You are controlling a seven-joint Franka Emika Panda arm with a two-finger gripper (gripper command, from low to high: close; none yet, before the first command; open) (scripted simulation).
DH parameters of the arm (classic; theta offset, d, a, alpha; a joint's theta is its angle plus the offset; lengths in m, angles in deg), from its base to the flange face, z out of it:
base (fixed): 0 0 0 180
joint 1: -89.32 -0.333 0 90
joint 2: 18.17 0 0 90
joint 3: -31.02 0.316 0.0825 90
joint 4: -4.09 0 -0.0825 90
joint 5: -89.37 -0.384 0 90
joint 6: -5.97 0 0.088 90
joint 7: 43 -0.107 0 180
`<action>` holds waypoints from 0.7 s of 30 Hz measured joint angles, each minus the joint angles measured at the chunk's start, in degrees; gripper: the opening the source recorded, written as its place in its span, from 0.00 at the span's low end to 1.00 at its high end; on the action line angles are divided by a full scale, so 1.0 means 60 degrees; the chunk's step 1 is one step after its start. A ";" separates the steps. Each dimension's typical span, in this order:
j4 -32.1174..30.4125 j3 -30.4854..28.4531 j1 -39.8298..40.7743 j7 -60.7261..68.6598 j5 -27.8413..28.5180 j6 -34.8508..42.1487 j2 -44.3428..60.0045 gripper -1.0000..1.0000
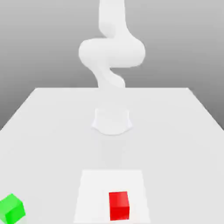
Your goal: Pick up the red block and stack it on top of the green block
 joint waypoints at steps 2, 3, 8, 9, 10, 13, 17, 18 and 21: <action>-0.0158 0.0000 -0.0029 0.0040 0.0002 -0.0298 0.0737 0.50; -0.0233 0.0003 -0.0039 0.0061 0.0001 -0.0441 0.1091 0.50; -0.0603 0.0009 -0.0100 0.0160 0.0000 -0.1140 0.2829 0.50; -0.0676 0.0012 -0.0111 0.0181 -0.0001 -0.1279 0.3175 0.50; -0.0750 0.0012 -0.0125 0.0200 0.0000 -0.1418 0.3522 0.50; -0.0971 0.0029 -0.0148 0.0262 -0.0004 -0.1836 0.4560 0.50; -0.1266 0.0058 -0.0177 0.0338 -0.0002 -0.2393 0.5945 0.50; -0.1339 0.0064 -0.0188 0.0356 0.0001 -0.2532 0.6291 0.50; -0.1560 0.0077 -0.0218 0.0405 0.0016 -0.2949 0.7329 0.50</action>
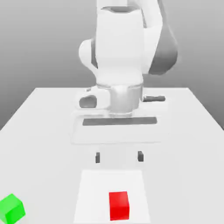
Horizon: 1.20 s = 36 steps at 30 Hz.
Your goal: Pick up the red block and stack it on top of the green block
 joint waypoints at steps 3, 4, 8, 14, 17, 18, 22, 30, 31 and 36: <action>-0.0191 0.0017 -0.0007 0.0037 0.0023 -0.0454 0.1038 0.50; -0.0186 0.0017 -0.0011 0.0038 0.0033 -0.0688 0.1385 0.50; -0.0019 -0.0003 -0.0027 0.0018 0.0069 -0.1804 0.2768 0.50; 0.0009 -0.0003 -0.0028 0.0000 0.0088 -0.1960 0.2956 0.00; -0.0034 0.0011 -0.0013 0.0004 0.0085 -0.1732 0.2688 0.00; -0.0079 0.0019 -0.0006 0.0011 0.0076 -0.1486 0.2398 0.00; -0.0121 -0.0054 0.0184 0.0200 -0.0020 -0.0482 0.1377 0.00; 0.1139 -0.1048 0.1969 0.1792 -0.0518 0.0541 0.1770 0.00; 0.1302 -0.1182 0.2189 0.1998 -0.0579 0.0656 0.1818 0.00; 0.2087 -0.1785 0.3260 0.2976 -0.0841 0.1125 0.2039 0.00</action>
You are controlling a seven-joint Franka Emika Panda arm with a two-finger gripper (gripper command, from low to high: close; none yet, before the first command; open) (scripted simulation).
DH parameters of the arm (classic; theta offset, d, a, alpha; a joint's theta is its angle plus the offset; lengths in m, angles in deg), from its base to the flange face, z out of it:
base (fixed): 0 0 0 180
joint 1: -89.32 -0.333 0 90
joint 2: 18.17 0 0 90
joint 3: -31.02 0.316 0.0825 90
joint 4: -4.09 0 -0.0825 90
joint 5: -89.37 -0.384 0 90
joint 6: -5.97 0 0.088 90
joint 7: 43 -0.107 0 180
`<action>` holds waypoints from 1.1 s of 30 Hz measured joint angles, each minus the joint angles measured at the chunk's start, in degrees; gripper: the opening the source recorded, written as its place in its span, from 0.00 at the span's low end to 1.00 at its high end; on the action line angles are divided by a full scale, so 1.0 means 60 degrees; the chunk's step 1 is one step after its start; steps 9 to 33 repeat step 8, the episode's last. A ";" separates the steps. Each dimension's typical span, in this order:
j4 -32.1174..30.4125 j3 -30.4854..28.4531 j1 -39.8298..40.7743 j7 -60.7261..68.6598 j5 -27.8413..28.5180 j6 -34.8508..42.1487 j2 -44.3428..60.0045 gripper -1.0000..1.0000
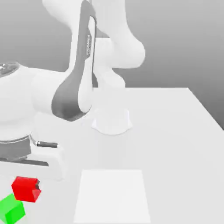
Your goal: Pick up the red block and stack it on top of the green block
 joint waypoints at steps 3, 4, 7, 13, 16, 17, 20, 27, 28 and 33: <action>0.0168 0.0068 0.0275 0.0333 -0.0291 -0.0631 0.0785 0.00; 0.0194 0.0142 0.0350 0.0418 -0.0401 -0.0932 0.1120 0.00; 0.0208 0.0181 0.0389 0.0465 -0.0462 -0.1097 0.1303 1.00; 0.0208 0.0181 0.0389 0.0465 -0.0462 -0.1097 0.1303 1.00; 0.0208 0.0181 0.0389 0.0465 -0.0462 -0.1097 0.1303 1.00; 0.0208 0.0181 0.0389 0.0465 -0.0462 -0.1097 0.1303 1.00; 0.0208 0.0181 0.0389 0.0465 -0.0462 -0.1097 0.1303 1.00; 0.0208 0.0181 0.0389 0.0465 -0.0462 -0.1097 0.1303 1.00; 0.0208 0.0181 0.0389 0.0465 -0.0462 -0.1097 0.1303 1.00; 0.0208 0.0181 0.0389 0.0465 -0.0462 -0.1097 0.1303 1.00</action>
